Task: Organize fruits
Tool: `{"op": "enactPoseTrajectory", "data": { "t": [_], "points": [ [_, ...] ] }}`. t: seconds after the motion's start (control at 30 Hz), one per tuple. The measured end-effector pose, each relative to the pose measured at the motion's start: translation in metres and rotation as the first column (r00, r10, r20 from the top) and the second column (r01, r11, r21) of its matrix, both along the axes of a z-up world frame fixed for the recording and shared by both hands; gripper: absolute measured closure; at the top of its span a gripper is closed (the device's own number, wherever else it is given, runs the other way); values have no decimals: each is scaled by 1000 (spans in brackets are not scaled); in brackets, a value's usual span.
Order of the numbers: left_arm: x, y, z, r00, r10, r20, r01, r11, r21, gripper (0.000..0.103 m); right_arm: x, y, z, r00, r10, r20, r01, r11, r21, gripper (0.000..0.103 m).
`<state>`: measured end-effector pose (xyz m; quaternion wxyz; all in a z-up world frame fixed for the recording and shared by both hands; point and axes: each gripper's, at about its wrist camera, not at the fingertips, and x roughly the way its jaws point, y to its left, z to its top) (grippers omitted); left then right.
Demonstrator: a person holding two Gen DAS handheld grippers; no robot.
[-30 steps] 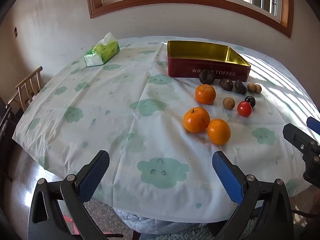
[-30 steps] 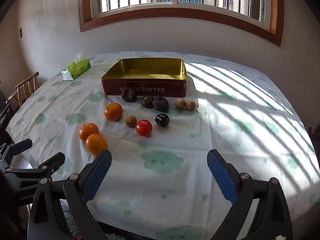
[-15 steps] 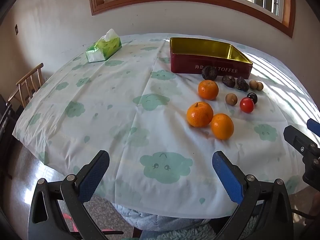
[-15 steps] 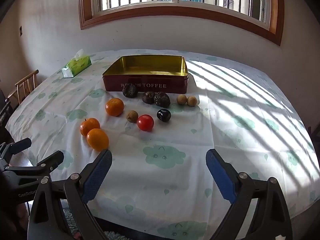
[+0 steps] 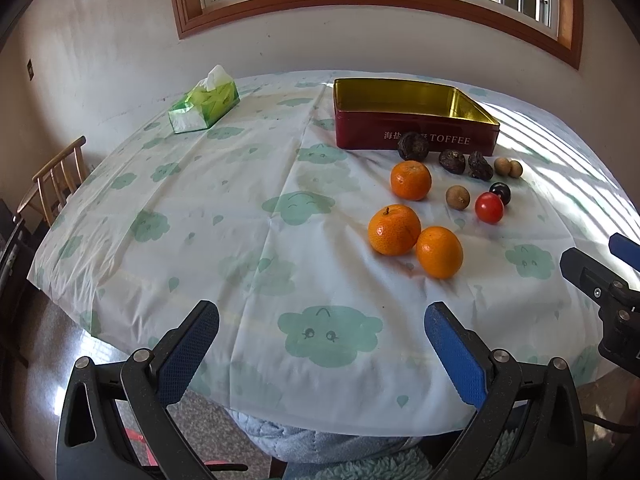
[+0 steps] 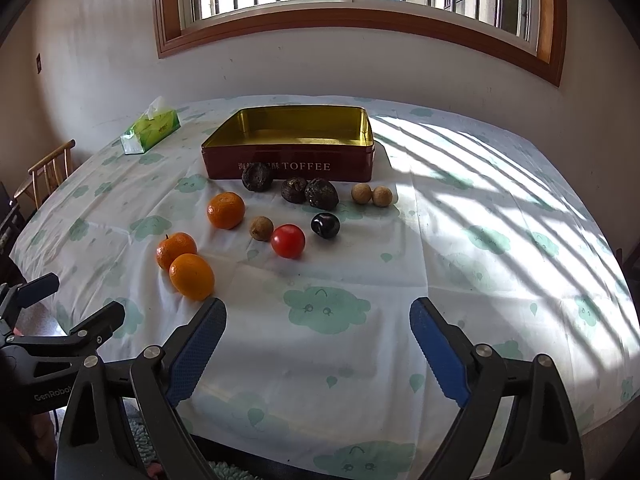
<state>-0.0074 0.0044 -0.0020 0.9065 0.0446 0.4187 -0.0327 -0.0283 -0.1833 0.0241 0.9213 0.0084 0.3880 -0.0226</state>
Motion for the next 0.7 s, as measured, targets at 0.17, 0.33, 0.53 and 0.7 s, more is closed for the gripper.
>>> {"op": "enactPoseTrajectory", "data": {
  "t": [0.17,0.33,0.53,0.7],
  "points": [
    [-1,-1,1,1000,-5,3,5,1000,2,1,0,0,0,1000,1,0,-1,1000,0,12],
    [-1,-2,1,1000,-4,3,4,1000,1,1,1,0,-1,1000,2,-1,-2,1000,0,12],
    [-1,-4,2,1000,-9,5,9,1000,5,1,1,0,-3,1000,2,-5,-2,1000,-1,18],
    [0,-5,2,1000,-8,7,8,1000,4,1,1,2,-5,1000,4,-11,-4,1000,0,19]
  ]
}}
